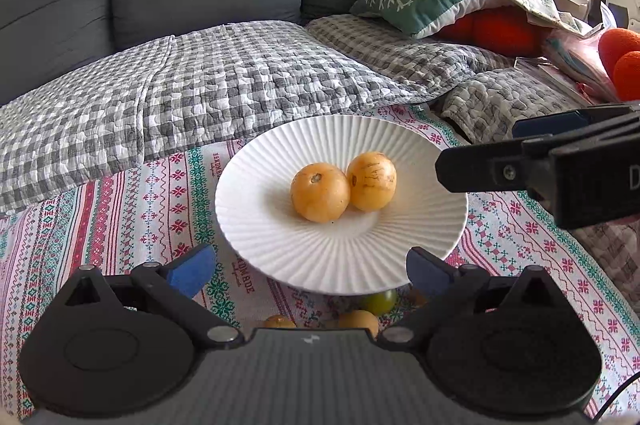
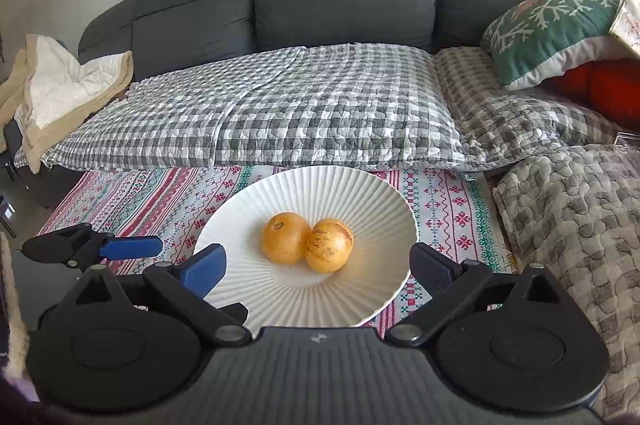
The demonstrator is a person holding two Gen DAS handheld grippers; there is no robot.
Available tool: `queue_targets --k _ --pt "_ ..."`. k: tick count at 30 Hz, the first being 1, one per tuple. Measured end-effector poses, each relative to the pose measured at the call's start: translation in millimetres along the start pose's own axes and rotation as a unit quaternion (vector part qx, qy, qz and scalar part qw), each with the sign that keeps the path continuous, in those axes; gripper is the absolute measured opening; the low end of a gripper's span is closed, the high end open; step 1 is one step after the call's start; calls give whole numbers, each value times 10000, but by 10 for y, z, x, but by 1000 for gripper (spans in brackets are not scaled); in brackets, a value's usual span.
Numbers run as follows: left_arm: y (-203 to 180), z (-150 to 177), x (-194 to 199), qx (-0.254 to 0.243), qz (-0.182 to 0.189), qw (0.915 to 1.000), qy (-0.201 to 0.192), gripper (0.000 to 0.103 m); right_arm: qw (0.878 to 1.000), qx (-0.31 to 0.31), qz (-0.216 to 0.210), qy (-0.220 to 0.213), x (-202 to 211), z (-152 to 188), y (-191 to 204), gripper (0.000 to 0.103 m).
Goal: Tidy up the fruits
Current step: 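Withdraw both tools from the plate back toward the loose fruits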
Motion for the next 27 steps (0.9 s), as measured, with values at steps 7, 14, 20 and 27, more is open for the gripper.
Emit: queue_targets --k 7,14,20,27 --pt "27 199 296 34 2 9999 118 95 9999 103 55 -29 285 145 46 101" --pt "56 281 560 164 15 9998 77 95 9998 160 132 -56 531 236 90 102" --pt "105 406 716 237 -19 9997 87 95 9995 285 90 -96 724 344 155 103" --pt "236 577 812 346 -76 9994 60 95 9997 234 -71 -98 774 556 200 103"
Point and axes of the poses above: each gripper's, at about its wrist camera, not at the fingertips, and x roughly against the way its jaws point, y to its left, z to its underside, the point moved 2 cm from there along -x, roughly the way its jaws point, and after that the axes turned 1 degree about -y, right-handed, at the moved point
